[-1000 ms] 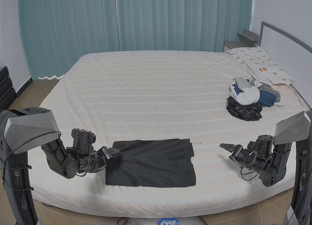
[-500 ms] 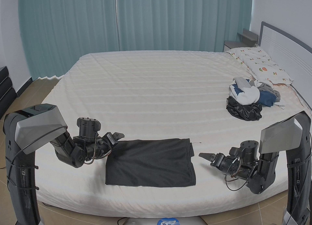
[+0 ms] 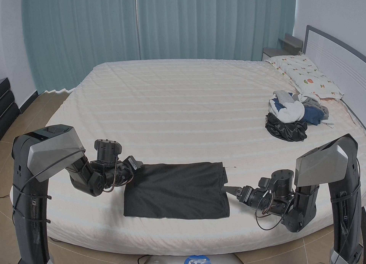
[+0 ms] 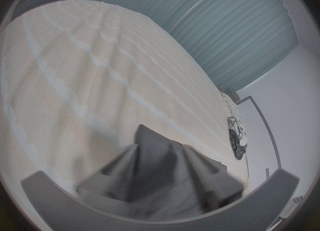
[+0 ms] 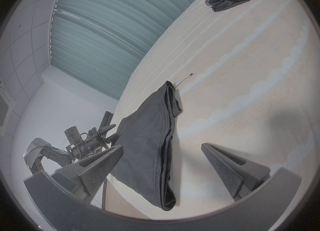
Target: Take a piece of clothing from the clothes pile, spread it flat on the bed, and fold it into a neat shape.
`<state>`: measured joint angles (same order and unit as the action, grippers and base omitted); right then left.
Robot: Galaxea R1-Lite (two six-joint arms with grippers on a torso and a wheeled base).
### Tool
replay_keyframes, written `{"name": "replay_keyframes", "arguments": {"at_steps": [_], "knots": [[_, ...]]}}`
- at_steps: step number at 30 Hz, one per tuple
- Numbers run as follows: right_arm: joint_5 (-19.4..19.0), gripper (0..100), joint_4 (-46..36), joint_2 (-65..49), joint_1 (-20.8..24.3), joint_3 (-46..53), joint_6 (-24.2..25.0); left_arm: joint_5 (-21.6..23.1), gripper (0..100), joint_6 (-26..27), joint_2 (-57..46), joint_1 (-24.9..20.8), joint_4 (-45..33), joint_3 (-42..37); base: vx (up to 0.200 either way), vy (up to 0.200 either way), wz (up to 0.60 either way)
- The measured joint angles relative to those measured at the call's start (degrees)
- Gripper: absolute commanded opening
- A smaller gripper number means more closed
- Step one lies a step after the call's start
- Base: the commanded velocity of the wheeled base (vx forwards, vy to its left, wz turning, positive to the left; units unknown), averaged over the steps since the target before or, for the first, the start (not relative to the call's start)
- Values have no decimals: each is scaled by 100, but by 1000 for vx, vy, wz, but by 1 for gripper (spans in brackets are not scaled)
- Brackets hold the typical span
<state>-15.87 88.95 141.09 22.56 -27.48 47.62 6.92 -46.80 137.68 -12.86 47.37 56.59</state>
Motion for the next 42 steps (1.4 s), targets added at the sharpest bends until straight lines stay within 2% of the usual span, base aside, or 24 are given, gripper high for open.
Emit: {"name": "replay_keyframes", "arguments": {"at_steps": [5, 12, 19, 20, 30, 42], "knots": [[6, 100, 0, 26, 30, 44, -104, -44, 0, 17, 50, 29, 35, 11, 0, 0, 0], [9, 100, 2, 41, 113, 55, -333, -485, 0, 11, 99, 62, 59, 90, 0, 0, 0], [9, 100, 2, 24, 318, 67, -432, -553, 0, -28, 133, 63, 59, 123, 0, 0, 0], [9, 0, -5, 22, 336, 66, -473, -556, 0, -28, 135, 63, 59, 123, 0, 0, 0], [6, 0, -674, -41, 485, 2, -1014, -553, 0, -46, 143, 63, 52, 83, 0, 0, 0], [15, 0, -706, -127, 382, 251, -1390, -562, 0, -41, 162, 62, 44, 62, 0, 0, 0]]}}
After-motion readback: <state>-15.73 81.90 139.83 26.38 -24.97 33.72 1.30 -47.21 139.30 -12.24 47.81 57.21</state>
